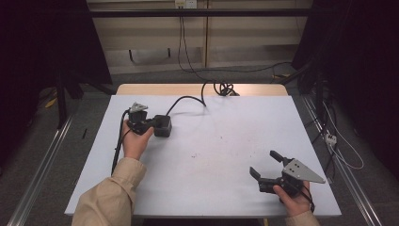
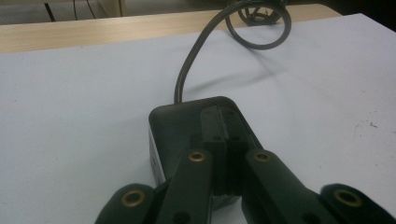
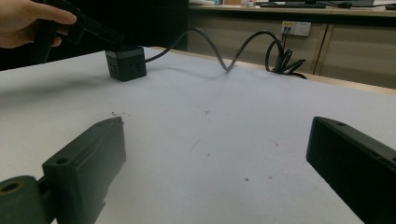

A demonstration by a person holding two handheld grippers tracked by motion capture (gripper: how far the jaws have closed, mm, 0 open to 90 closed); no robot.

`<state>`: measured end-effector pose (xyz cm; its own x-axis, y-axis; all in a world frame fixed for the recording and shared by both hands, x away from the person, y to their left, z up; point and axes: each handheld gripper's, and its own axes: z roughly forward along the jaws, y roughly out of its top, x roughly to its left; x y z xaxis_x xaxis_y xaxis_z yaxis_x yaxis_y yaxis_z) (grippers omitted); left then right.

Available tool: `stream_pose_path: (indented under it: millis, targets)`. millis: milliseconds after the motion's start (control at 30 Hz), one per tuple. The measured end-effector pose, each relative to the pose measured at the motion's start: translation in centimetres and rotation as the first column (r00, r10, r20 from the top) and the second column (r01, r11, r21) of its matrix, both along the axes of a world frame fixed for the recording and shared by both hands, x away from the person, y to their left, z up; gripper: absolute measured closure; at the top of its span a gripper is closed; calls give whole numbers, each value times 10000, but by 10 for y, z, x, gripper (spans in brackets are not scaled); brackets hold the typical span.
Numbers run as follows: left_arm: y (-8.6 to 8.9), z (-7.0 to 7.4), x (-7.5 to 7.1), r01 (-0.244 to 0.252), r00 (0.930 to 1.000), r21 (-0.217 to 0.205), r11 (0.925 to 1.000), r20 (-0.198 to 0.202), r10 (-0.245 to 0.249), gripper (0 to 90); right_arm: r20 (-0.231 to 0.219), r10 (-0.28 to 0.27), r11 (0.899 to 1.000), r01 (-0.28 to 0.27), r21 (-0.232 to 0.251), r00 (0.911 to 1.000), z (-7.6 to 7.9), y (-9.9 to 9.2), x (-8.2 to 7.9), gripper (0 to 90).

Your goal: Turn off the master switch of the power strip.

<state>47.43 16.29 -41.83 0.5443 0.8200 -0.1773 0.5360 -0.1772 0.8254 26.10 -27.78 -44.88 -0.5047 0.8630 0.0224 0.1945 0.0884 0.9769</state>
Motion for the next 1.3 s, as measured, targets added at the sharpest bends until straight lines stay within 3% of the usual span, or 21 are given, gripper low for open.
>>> stream_pose_path:
  millis: [533,767,1000,1300]
  targets:
    - [3,4,-2,-88,9999,-254,9996,-65,86,892,26,-45,10000,44,33,10000,0,-1,-1,41]
    - [5,10,-6,-64,9998,-350,9994,-176,57,785,15,19,10000,-19,19,10000,1,0,0,41]
    - [10,15,-9,-154,9992,-702,9974,-388,127,680,25,68,10000,-68,-4,10000,0,2,2,41]
    - [11,19,-13,93,9996,-1179,9930,-262,-125,476,7,79,10000,-79,8,10000,0,2,3,41]
